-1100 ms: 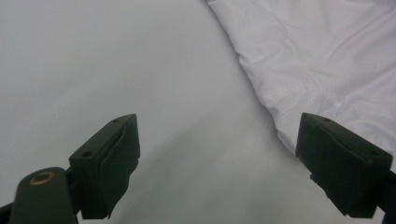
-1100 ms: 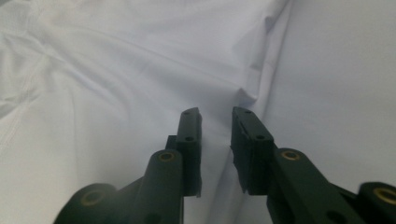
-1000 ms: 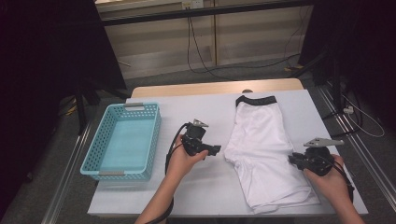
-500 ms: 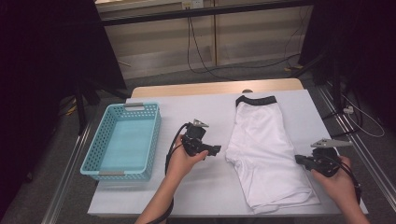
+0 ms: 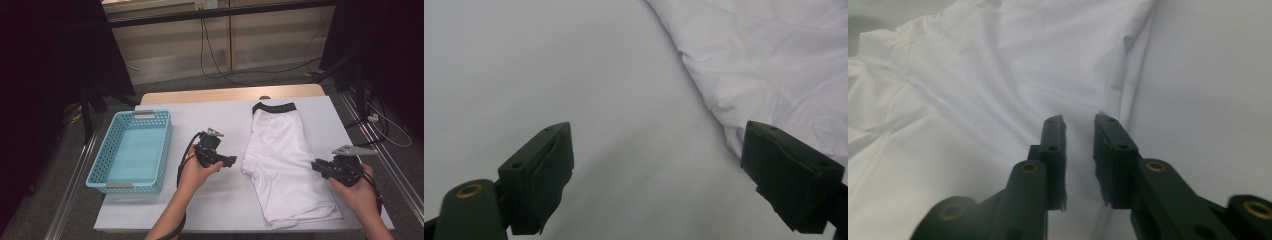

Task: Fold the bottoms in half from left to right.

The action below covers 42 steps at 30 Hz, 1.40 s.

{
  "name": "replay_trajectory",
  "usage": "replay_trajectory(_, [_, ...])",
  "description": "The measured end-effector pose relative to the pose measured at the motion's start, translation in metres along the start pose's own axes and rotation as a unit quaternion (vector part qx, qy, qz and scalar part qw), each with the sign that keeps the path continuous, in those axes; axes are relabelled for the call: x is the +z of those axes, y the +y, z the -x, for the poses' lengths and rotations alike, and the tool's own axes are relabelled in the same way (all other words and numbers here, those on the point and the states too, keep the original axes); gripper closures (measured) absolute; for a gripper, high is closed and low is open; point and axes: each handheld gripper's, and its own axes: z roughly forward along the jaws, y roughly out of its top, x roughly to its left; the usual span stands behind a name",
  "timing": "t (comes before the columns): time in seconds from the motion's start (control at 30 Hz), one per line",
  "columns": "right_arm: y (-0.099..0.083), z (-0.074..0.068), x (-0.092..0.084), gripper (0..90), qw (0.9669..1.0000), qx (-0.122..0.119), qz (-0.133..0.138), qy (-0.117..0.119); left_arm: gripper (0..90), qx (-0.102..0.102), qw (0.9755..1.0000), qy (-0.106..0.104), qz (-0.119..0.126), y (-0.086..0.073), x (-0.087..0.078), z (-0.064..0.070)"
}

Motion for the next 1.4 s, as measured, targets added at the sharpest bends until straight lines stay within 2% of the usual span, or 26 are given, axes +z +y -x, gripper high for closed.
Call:
replay_trajectory(0.13, [0.007,-0.001,0.011,66.9,0.9992,0.007,-0.012,-0.037,14.2,0.003,1.0000,-0.001,-0.001,0.000,-0.001,-0.001])
replay_trajectory(0.2, [0.011,0.000,0.016,67.5,0.9987,0.009,-0.014,-0.048,14.2,0.002,1.0000,-0.002,-0.001,0.000,-0.001,-0.001])
replay_trajectory(0.27, [0.013,0.002,0.022,69.1,0.9984,0.013,-0.020,-0.051,14.2,0.002,1.0000,-0.004,-0.002,0.000,-0.002,-0.002])
replay_trajectory(0.3, [0.014,0.002,0.026,73.4,0.9981,0.010,-0.027,-0.055,14.2,0.002,1.0000,-0.004,-0.002,0.000,-0.002,-0.002])
replay_trajectory(0.37, [0.016,0.003,0.033,86.8,0.9982,0.008,-0.037,-0.047,14.2,0.001,1.0000,-0.001,0.000,0.000,-0.002,-0.001])
replay_trajectory(0.4, [0.016,0.003,0.036,90.0,0.9980,0.002,-0.043,-0.046,14.2,0.001,1.0000,-0.002,0.001,0.000,-0.002,-0.001])
replay_trajectory(0.67, [0.018,0.012,0.035,90.0,0.9981,0.011,-0.040,-0.045,14.2,-0.002,1.0000,-0.001,-0.001,-0.002,-0.004,-0.002])
replay_trajectory(0.7, [0.018,0.012,0.035,88.9,0.9984,0.010,-0.037,-0.041,14.2,-0.002,1.0000,0.000,-0.002,-0.002,-0.004,-0.002])
replay_trajectory(0.77, [0.020,0.010,0.033,84.1,0.9977,-0.004,-0.036,-0.057,14.2,-0.003,1.0000,0.001,-0.001,-0.003,-0.005,-0.002])
replay_trajectory(0.9, [0.029,0.005,0.031,59.6,0.9972,-0.003,-0.023,-0.071,14.0,-0.002,1.0000,0.000,-0.002,-0.004,-0.007,-0.004])
replay_trajectory(1.03, [0.043,-0.005,0.032,51.1,0.9987,-0.004,-0.008,-0.051,13.6,0.000,1.0000,0.003,-0.002,-0.006,-0.010,-0.005])
replay_trajectory(1.1, [0.050,-0.012,0.034,44.6,0.9986,-0.013,-0.007,-0.050,13.4,-0.002,1.0000,0.006,0.000,-0.007,-0.011,-0.005])
replay_trajectory(1.17, [0.055,-0.018,0.039,40.3,0.9991,-0.007,-0.004,-0.043,13.4,0.000,1.0000,0.002,-0.002,-0.008,-0.013,-0.006])
replay_trajectory(1.3, [0.064,-0.026,0.046,35.0,0.9991,-0.010,-0.008,-0.040,13.4,0.000,1.0000,0.004,-0.002,-0.010,-0.014,-0.006])
replay_trajectory(1.33, [0.071,-0.032,0.052,30.4,0.9991,-0.008,-0.009,-0.040,13.4,-0.001,1.0000,0.003,-0.002,-0.012,-0.016,-0.007])
replay_trajectory(1.4, [0.077,-0.039,0.055,29.4,0.9989,-0.015,-0.008,-0.045,13.4,-0.003,1.0000,0.007,-0.001,-0.013,-0.017,-0.008])
